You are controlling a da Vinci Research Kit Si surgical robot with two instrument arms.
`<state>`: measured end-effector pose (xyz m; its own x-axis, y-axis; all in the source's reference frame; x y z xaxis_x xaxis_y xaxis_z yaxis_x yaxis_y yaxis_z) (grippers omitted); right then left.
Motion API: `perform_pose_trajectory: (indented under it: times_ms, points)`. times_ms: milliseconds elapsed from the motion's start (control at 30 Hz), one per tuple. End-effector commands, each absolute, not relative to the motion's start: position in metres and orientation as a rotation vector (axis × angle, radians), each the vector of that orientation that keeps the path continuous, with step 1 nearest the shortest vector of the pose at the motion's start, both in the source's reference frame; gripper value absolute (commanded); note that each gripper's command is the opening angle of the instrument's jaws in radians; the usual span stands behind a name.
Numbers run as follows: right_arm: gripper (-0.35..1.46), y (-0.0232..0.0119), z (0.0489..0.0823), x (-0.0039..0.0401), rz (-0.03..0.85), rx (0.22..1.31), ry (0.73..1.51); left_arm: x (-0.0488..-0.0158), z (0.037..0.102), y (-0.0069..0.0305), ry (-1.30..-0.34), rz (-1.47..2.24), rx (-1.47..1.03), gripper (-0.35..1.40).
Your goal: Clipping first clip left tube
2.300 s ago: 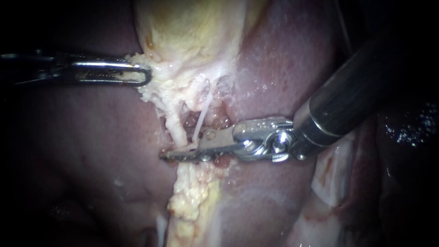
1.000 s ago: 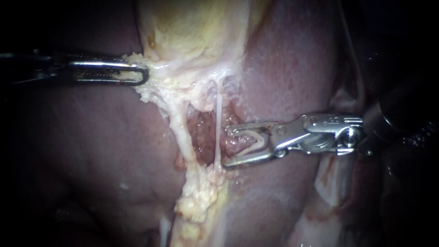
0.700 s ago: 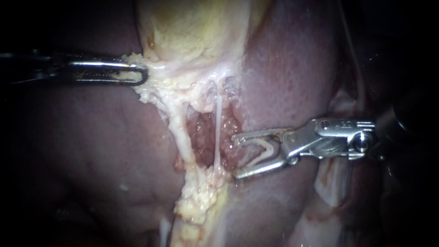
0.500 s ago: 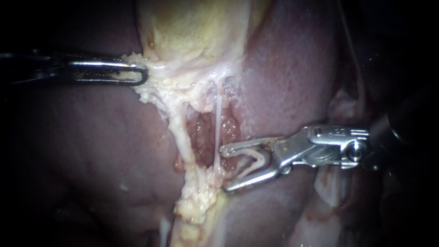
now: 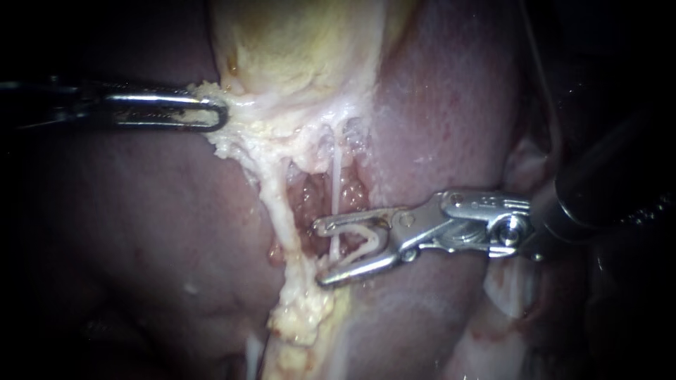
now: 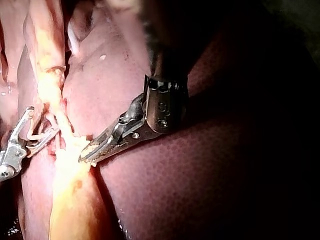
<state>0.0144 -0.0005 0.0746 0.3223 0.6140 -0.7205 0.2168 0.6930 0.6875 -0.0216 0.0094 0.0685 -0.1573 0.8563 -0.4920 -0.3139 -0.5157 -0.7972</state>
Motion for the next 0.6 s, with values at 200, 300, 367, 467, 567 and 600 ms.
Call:
perform_pose_trajectory:
  times_ms: [200, 300, 367, 467, 567, 600]
  points:
    - [0.5, -0.0006, 0.076, 0.015, 0.303, 0.817, 1.267, -0.0216, 0.0685, 0.0094, -0.68, 1.789, -1.263, -0.35]
    - [0.5, -0.001, 0.0766, 0.016, 0.288, 0.83, 1.277, -0.0216, 0.0685, 0.0094, -0.679, 1.789, -1.263, -0.35]
    - [0.49, -0.0014, 0.0769, 0.0165, 0.272, 0.85, 1.289, -0.0216, 0.0684, 0.0094, -0.679, 1.789, -1.263, -0.35]
    - [0.48, -0.0023, 0.0771, 0.0174, 0.243, 0.881, 1.306, -0.0217, 0.0684, 0.0094, -0.679, 1.789, -1.263, -0.35]
    - [0.48, -0.0029, 0.0769, 0.0186, 0.212, 0.905, 1.314, -0.0217, 0.0684, 0.0094, -0.679, 1.789, -1.263, -0.35]
    - [0.48, -0.0031, 0.0768, 0.019, 0.202, 0.915, 1.32, -0.0217, 0.0684, 0.0094, -0.678, 1.789, -1.263, -0.35]
